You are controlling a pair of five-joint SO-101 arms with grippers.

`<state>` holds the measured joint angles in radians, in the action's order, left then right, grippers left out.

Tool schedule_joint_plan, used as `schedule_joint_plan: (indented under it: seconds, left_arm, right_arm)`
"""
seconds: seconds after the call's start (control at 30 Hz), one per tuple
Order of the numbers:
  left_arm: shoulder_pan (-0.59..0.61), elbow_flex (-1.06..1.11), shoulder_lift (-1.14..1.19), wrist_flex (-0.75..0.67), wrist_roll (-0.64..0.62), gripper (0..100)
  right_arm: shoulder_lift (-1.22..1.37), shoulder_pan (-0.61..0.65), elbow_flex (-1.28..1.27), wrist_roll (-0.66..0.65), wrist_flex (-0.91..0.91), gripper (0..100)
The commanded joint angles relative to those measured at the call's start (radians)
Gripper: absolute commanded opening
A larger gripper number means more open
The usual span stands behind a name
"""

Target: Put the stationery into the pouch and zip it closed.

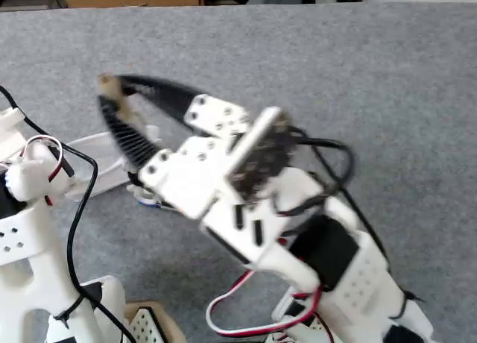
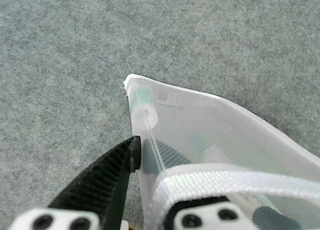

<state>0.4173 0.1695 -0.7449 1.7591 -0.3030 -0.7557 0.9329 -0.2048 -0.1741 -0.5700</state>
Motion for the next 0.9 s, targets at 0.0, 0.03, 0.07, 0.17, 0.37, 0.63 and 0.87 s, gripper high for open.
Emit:
schedule_joint_plan:
  seconds: [0.0, 0.03, 0.07, 0.17, 0.37, 0.63, 0.87]
  left_arm:
    - [0.007, -0.010, -0.014, -0.015, -0.008, 3]
    - [0.007, -0.010, -0.014, -0.015, -0.008, 3]
    - [0.004, -0.010, -0.014, -0.015, -0.008, 3]
    - [0.002, 0.007, -0.014, -0.025, -0.008, 3]
    - [0.002, 0.016, -0.017, -0.029, -0.008, 3]
    - [-0.004, 0.015, -0.023, -0.023, -0.008, 3]
    - [-0.039, -0.008, -0.025, 0.000, -0.008, 3]
  right_arm:
    - [0.030, 0.051, 0.004, -0.011, 0.084, 1.2]
    - [0.031, 0.052, 0.004, -0.008, 0.109, 1.2]
    - [0.031, 0.054, 0.001, -0.008, 0.124, 1.2]
    - [0.033, 0.052, -0.028, -0.008, 0.137, 1.2]
    - [0.030, 0.029, -0.074, 0.069, 0.129, 1.2]
    - [0.030, 0.026, -0.133, 0.054, 0.115, 1.2]
    - [0.030, 0.020, -0.268, -0.143, 0.189, 1.2]
